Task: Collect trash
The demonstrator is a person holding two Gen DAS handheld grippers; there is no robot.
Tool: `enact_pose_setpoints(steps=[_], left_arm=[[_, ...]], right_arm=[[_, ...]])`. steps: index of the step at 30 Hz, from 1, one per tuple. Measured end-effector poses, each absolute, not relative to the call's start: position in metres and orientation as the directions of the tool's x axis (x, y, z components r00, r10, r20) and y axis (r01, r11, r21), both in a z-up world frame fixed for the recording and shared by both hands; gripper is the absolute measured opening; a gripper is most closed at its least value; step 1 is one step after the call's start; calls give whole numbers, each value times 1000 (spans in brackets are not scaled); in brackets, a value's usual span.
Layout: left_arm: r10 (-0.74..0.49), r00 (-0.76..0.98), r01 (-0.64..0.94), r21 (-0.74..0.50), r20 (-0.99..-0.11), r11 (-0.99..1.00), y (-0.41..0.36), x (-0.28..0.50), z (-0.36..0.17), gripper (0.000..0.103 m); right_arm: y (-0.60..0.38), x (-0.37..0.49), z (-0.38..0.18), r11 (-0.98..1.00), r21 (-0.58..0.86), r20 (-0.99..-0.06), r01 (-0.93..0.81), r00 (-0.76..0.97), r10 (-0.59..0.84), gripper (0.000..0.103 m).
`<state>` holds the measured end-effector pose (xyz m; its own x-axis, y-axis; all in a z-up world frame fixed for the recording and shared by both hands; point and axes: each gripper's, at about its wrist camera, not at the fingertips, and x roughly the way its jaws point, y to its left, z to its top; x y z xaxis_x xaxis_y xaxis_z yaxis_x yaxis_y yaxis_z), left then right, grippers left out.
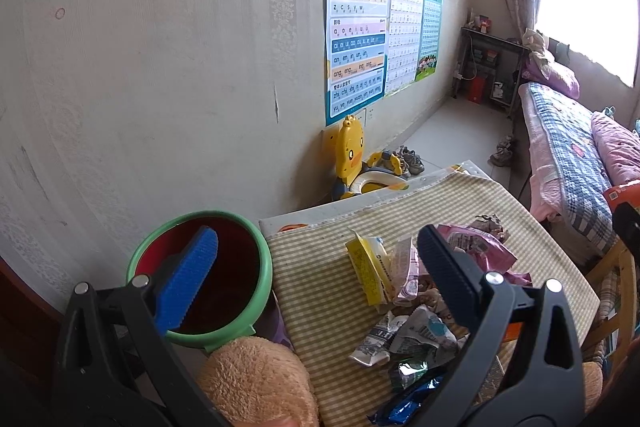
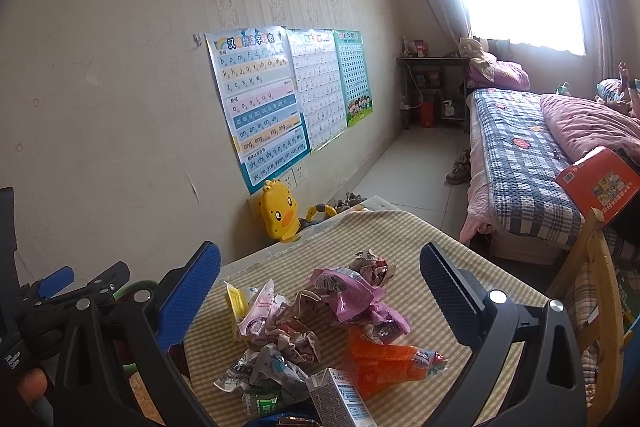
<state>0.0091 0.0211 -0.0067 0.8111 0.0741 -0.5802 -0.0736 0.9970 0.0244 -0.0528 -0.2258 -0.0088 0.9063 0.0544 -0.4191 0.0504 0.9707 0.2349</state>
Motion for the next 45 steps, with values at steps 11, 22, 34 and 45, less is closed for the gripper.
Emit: enact_pose_setpoints(steps=[11, 22, 34, 45], left_arm=[[76, 811, -75, 27, -580, 997, 22, 10, -7, 98], [80, 811, -77, 29, -579, 997, 23, 11, -8, 98], [90, 814, -85, 35, -574, 996, 25, 10, -9, 98], [80, 826, -62, 53, -558, 997, 23, 7, -14, 98]], right_arm=[[-224, -52, -9, 971, 236, -421, 47, 905, 58, 96], [-219, -52, -12, 971, 236, -424, 45, 904, 62, 96], [-216, -52, -16, 970, 238, -429, 42, 901, 67, 96], [-223, -44, -27, 969, 248, -480, 19, 871, 106, 96]])
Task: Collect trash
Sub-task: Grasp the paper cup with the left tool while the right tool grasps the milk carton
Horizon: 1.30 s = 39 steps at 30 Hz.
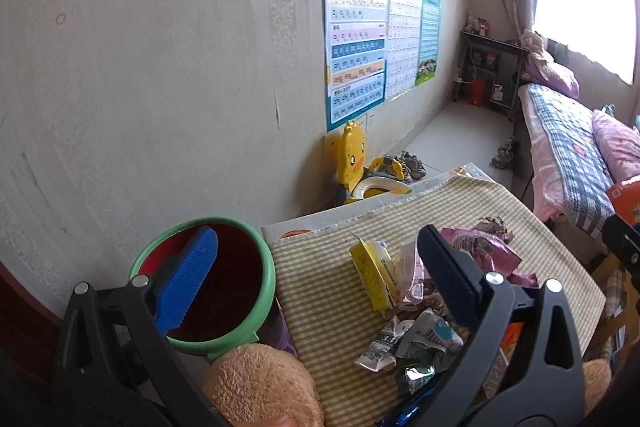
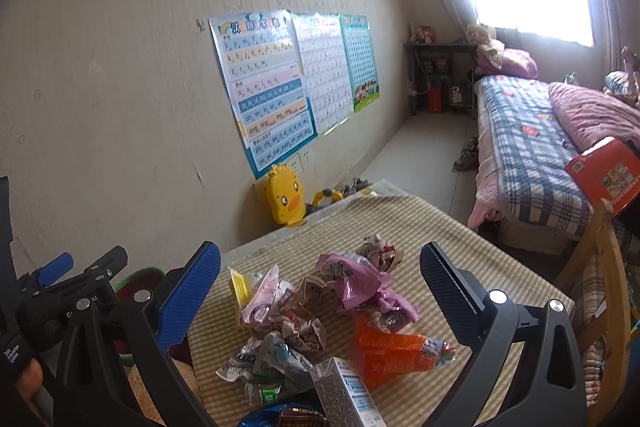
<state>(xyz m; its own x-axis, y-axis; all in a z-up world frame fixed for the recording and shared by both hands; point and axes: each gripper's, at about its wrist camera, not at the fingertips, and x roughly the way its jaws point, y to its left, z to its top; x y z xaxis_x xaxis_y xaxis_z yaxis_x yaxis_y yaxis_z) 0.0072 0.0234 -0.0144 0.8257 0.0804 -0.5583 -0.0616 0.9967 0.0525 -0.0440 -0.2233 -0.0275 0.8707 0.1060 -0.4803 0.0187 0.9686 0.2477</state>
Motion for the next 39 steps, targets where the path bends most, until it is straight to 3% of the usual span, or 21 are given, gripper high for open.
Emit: enact_pose_setpoints(steps=[9, 11, 13, 14, 16, 19, 24, 27, 35, 36, 39], left_arm=[[-45, 676, 135, 63, -736, 989, 8, 20, -89, 98], [-62, 621, 185, 70, -781, 980, 3, 26, -112, 93], [-77, 550, 232, 63, -831, 971, -4, 34, -137, 75], [-83, 521, 245, 56, -850, 968, -7, 39, -147, 72], [-98, 464, 262, 30, -880, 965, -13, 47, -164, 65], [-120, 411, 276, -2, -904, 961, -18, 55, -180, 65], [-129, 357, 299, -18, -925, 954, -30, 63, -200, 65], [-172, 321, 291, -75, -931, 954, -27, 63, -206, 40], [-183, 370, 294, -72, -911, 953, -22, 51, -188, 38], [-185, 380, 293, -72, -906, 953, -19, 49, -184, 38], [-188, 421, 285, -67, -888, 956, -12, 42, -168, 38]], right_arm=[[-234, -44, -104, 980, 201, -685, 16, 717, 128, 96], [-234, -45, -118, 978, 207, -712, 13, 688, 142, 96], [-234, -45, -127, 977, 213, -727, 5, 669, 155, 96], [-233, -44, -133, 976, 219, -736, -1, 656, 166, 96], [-232, -41, -138, 972, 235, -749, -14, 634, 191, 87], [-226, -36, -153, 965, 260, -783, -39, 577, 235, 81], [-222, -31, -171, 959, 278, -816, -45, 515, 261, 80], [-221, -27, -180, 962, 270, -835, -39, 488, 254, 80], [-224, -20, -208, 957, 290, -873, -7, 407, 268, 80], [-221, -18, -209, 957, 290, -873, -11, 407, 269, 78], [-218, -19, -208, 935, 352, -850, -41, 406, 337, 52]])
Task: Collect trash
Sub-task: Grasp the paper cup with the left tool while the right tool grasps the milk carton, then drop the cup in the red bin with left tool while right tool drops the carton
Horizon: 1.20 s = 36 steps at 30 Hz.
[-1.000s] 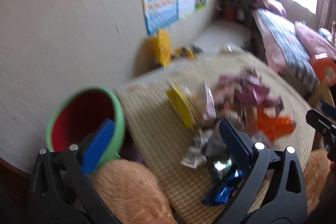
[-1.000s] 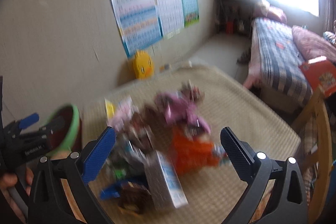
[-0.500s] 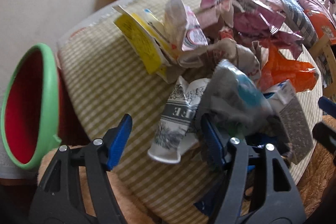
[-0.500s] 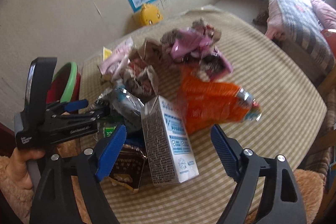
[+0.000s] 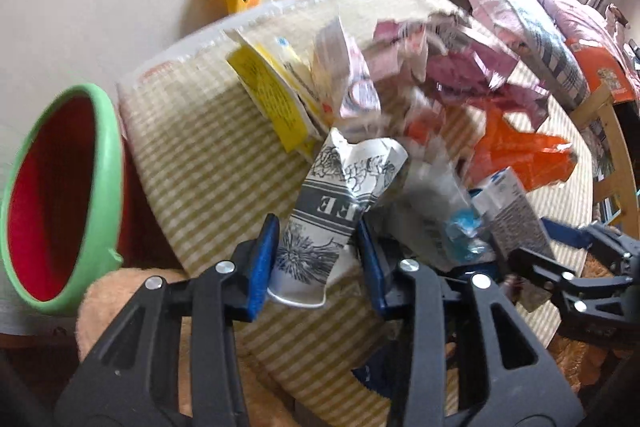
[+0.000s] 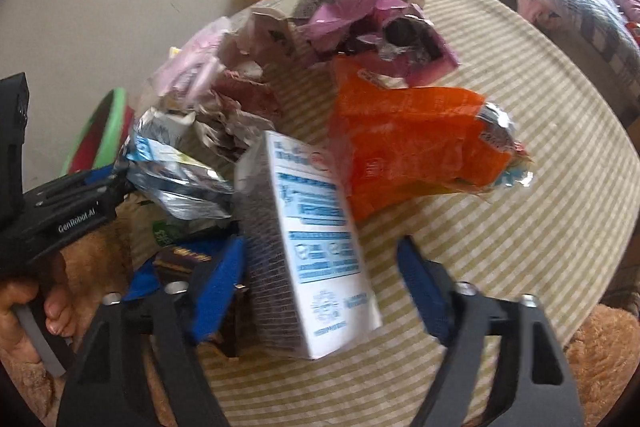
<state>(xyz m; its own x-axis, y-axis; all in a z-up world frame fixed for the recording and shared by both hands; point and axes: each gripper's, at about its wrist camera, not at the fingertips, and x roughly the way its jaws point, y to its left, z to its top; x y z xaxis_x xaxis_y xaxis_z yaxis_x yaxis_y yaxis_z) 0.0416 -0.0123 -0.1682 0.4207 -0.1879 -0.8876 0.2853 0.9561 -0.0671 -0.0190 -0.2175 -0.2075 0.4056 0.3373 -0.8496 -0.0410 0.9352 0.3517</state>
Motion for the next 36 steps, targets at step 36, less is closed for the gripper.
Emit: enact_pose_setpoints(steps=[36], left_arm=[[-42, 659, 23, -35, -751, 999, 102, 46, -94, 39]], right_arm=[[-114, 18, -98, 879, 391, -701, -272, 531, 476, 53]])
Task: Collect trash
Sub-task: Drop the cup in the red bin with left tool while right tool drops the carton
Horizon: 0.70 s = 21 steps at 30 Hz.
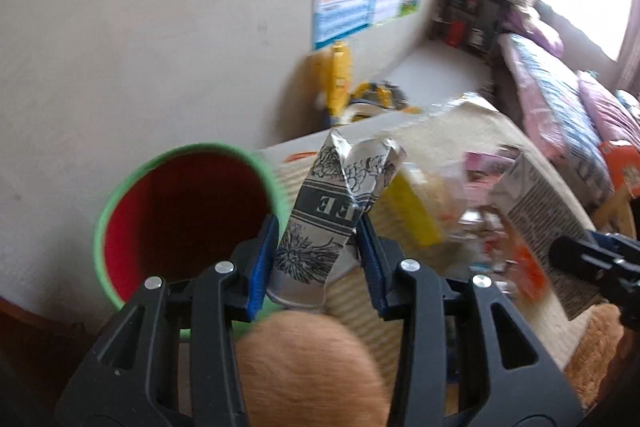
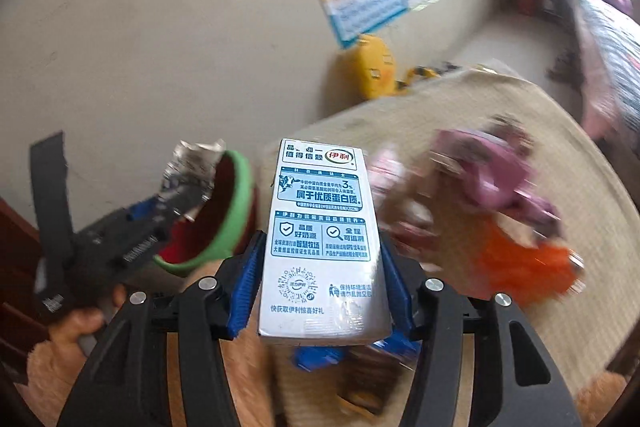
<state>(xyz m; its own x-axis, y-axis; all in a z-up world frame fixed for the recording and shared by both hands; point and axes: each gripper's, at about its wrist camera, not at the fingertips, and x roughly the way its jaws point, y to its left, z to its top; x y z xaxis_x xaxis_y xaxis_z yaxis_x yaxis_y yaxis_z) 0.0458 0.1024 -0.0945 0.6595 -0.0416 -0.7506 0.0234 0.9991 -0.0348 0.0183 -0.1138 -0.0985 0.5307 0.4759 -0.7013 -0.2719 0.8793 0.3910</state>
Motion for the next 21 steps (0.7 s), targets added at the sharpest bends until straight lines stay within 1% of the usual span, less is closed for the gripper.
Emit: enact_pose_setpoints(steps=[4, 8, 11, 14, 18, 21], left_arm=[[38, 639, -82, -19, -768, 996, 144, 51, -107, 39], [124, 599, -192, 9, -791, 981, 189, 56, -123, 39], [163, 575, -241, 24, -802, 970, 210, 57, -134, 39], [184, 549, -274, 32, -815, 961, 226, 58, -145, 39], [184, 524, -296, 25, -832, 955, 238, 62, -157, 39], [182, 510, -306, 20, -840, 952, 240, 67, -163, 41]], right_arm=[[-64, 42, -103, 858, 372, -706, -355, 492, 509, 53], [-19, 72, -116, 819, 417, -714, -395, 415, 564, 53], [10, 92, -122, 804, 423, -724, -417, 378, 577, 53], [35, 103, -127, 791, 429, -734, -435, 343, 587, 53], [56, 113, -136, 786, 424, -748, -450, 315, 584, 53], [61, 118, -140, 784, 441, -747, -437, 305, 590, 55]])
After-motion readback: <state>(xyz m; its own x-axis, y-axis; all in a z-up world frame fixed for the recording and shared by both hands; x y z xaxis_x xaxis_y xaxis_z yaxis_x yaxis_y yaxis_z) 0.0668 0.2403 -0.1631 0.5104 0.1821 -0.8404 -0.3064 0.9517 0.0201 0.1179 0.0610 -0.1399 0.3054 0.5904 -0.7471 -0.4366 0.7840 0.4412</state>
